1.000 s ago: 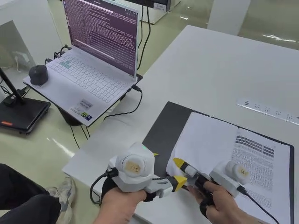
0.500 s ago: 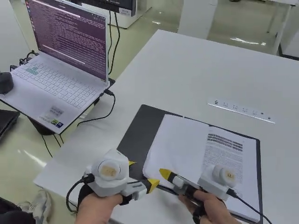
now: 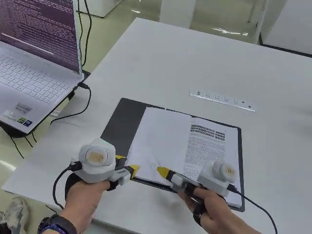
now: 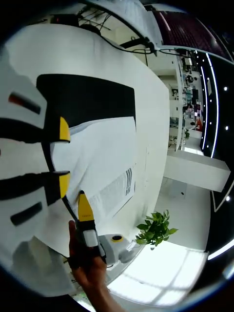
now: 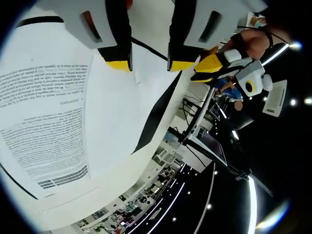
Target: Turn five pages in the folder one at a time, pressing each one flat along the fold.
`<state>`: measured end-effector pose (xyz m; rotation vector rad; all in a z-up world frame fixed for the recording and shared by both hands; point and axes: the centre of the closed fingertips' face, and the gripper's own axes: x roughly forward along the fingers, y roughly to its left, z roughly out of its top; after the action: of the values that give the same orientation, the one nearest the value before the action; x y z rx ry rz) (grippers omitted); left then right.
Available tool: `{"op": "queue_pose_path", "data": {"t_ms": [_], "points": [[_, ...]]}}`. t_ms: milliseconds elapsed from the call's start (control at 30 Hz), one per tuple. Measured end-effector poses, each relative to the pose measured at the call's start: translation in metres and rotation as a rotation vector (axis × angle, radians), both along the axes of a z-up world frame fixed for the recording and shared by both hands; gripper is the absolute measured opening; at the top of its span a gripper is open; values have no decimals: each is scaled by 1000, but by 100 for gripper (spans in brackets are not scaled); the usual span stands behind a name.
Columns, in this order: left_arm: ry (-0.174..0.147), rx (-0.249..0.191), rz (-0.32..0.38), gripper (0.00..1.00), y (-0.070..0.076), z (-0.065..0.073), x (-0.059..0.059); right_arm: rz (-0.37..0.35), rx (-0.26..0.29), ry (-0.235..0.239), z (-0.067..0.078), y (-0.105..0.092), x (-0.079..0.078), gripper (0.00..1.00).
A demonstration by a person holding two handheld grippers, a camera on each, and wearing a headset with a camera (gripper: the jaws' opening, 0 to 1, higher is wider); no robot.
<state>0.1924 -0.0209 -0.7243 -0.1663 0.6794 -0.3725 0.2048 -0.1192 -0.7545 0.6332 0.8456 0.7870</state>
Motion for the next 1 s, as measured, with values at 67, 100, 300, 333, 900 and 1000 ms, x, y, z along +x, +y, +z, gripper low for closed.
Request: {"op": "queue_pose_path", "data": {"t_ms": [67,100,300,333,900,1000], "points": [[10,-9,26,16,3,-6,5,-3,-8,3,-1,-7,0,26],[11,-13,28,14,3,-7,5,-2,-12,3,-1,-11,-1,25],[40,1,3,10,-4,-20,6,-30,-17,2,-1,-29,-1,25],[45,3,-3,10,-5,-22,6,-39,-15,2,-1,-31,-1,24],[125,53,38,0,1,-55,6,-71,-6,5,-4,-41,-9,21],[124,110,28,0,2,-64,4,-66,-9,0,-4,-42,-9,20]]}}
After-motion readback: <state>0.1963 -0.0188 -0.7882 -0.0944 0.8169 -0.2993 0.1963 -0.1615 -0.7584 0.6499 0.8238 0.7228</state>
